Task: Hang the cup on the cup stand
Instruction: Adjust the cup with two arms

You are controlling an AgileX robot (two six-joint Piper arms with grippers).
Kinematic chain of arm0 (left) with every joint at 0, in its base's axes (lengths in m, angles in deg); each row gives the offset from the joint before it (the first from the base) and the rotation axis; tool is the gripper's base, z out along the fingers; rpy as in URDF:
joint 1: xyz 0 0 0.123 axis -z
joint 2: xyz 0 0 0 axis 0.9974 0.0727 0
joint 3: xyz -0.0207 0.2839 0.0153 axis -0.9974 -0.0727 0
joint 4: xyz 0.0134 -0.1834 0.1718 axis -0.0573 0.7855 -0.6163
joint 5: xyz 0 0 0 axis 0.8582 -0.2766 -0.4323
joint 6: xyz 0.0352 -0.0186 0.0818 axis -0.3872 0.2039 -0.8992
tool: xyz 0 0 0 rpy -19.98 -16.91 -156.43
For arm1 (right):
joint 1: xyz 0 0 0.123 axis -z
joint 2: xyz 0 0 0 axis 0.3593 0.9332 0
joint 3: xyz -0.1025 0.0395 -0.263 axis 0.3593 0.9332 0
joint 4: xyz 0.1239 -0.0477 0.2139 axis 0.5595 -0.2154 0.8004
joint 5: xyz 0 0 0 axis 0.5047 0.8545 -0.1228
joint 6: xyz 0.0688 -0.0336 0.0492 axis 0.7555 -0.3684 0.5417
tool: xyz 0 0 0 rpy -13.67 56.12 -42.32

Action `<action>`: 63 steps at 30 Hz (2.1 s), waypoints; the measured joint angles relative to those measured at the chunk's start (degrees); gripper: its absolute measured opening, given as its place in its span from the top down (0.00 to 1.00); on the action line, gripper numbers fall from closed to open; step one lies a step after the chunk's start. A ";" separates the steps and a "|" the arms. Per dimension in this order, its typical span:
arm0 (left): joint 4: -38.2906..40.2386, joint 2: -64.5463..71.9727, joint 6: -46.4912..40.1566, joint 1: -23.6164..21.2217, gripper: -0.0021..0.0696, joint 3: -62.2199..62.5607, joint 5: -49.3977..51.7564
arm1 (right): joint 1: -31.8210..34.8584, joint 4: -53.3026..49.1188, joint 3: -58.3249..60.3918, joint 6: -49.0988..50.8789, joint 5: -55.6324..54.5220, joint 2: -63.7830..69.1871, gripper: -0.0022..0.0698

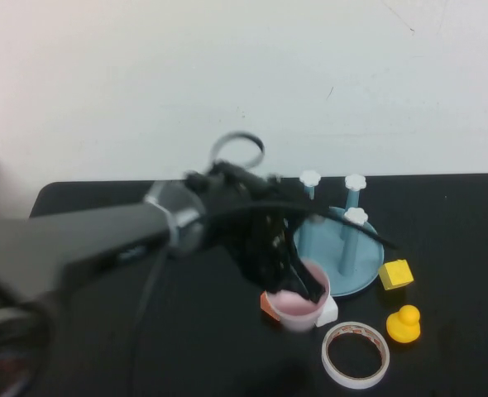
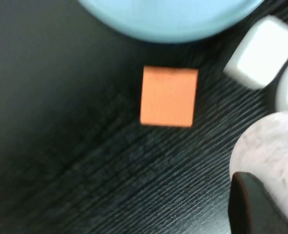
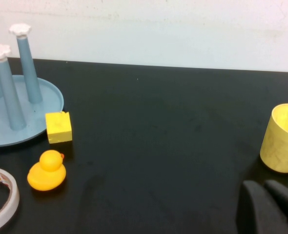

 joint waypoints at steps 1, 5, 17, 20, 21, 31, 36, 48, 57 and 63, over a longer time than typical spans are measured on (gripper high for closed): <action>0.00 -2.16 -0.61 0.00 0.95 -0.66 0.00 | 0.00 0.00 0.00 0.00 0.00 0.00 0.97; -1.24 -11.18 -1.28 0.00 0.96 -6.87 -3.18 | 0.00 0.00 0.00 0.00 0.00 0.00 0.97; -1.83 -39.26 -1.97 0.00 0.96 -39.85 -40.26 | 0.00 0.00 0.00 0.00 0.00 0.00 0.97; -1.83 -41.98 -1.97 0.00 0.96 -44.18 -47.37 | 0.00 -1.54 0.00 -0.50 0.00 0.00 0.97; -1.93 -42.55 -1.97 0.00 0.96 -45.19 -49.17 | 0.00 -2.23 0.00 -0.64 0.00 0.00 0.97; -2.06 -44.30 -2.97 0.00 0.96 -46.81 -63.46 | 0.00 41.69 0.71 13.17 -0.79 0.00 0.97; -2.06 -41.39 -8.31 0.00 0.96 -46.81 -73.88 | 0.00 45.21 0.71 11.82 -4.59 0.00 0.97; -2.27 -39.11 -14.10 0.00 0.96 -46.81 -89.31 | 0.00 49.31 0.71 9.63 -6.48 0.00 0.97; -2.27 -36.65 -17.23 0.00 0.96 -46.81 -93.59 | 0.00 73.79 0.71 -11.39 -2.24 0.00 0.97; -2.27 -31.72 -17.36 0.00 0.96 -46.81 -96.10 | 0.00 90.96 0.71 -25.91 1.26 0.00 0.97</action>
